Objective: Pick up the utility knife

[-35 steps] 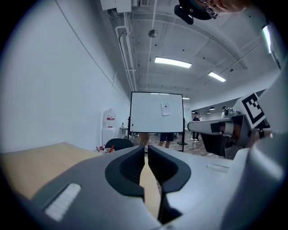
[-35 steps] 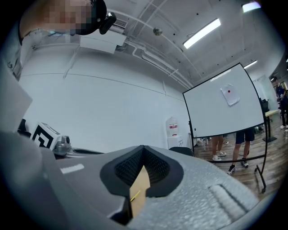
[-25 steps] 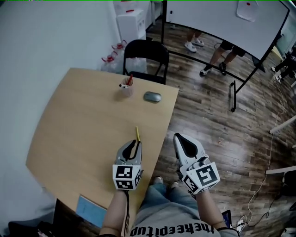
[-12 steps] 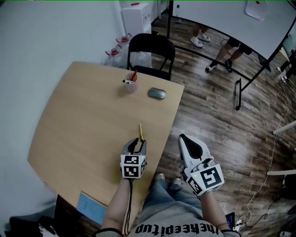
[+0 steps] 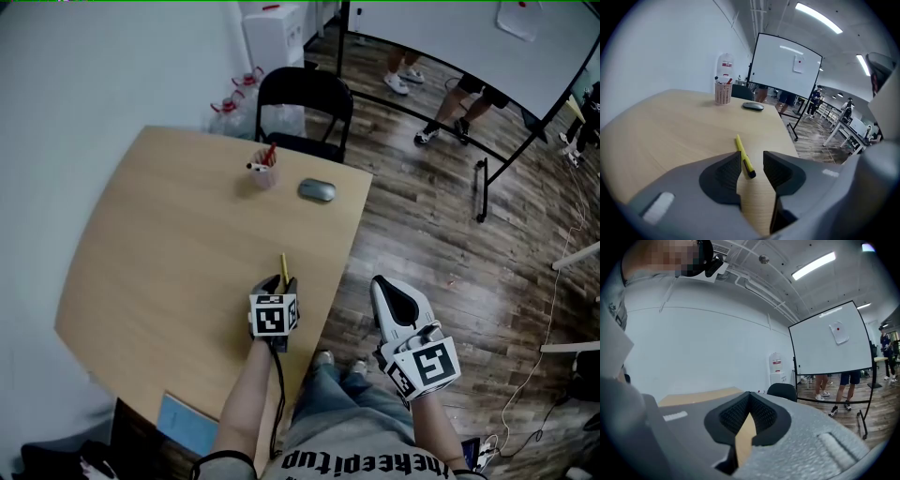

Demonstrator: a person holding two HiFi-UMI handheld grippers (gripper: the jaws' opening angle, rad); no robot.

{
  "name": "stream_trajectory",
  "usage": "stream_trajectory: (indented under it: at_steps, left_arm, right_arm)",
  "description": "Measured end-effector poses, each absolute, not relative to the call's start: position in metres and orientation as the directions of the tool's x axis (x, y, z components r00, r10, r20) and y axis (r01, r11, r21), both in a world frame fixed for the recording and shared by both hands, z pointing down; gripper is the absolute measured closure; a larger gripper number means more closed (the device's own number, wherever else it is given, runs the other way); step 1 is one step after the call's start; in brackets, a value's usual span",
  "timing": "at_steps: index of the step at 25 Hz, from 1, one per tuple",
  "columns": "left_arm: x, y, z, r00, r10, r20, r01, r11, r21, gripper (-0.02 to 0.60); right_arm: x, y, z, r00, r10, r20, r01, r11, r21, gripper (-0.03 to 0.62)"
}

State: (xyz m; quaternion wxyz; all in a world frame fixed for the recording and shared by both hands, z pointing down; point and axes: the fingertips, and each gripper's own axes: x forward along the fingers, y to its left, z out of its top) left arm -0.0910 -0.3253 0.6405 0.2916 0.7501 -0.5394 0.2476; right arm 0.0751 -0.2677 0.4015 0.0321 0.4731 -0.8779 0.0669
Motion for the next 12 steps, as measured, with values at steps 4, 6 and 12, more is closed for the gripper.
stream_trajectory:
  at_steps: [4,6,12]
  left_arm:
    - [-0.089,-0.327,0.654,0.284,-0.632,0.721,-0.954,-0.263,0.145,0.403]
    - [-0.087,-0.327,0.661,0.274,-0.623,0.733,-0.955,-0.264,0.133,0.402]
    - [-0.089,-0.332,0.668,0.241,-0.626,0.742,-0.964,-0.245,0.106,0.405]
  right_arm:
    - [0.079,-0.268,0.402,-0.537,-0.834,0.127,-0.843,0.531,-0.080,0.592]
    - [0.082,-0.269,0.402,-0.531,-0.837,0.129,-0.847,0.526,-0.078,0.592]
    - [0.087,-0.271,0.404,-0.521,-0.843,0.136,-0.854,0.515,-0.076,0.592]
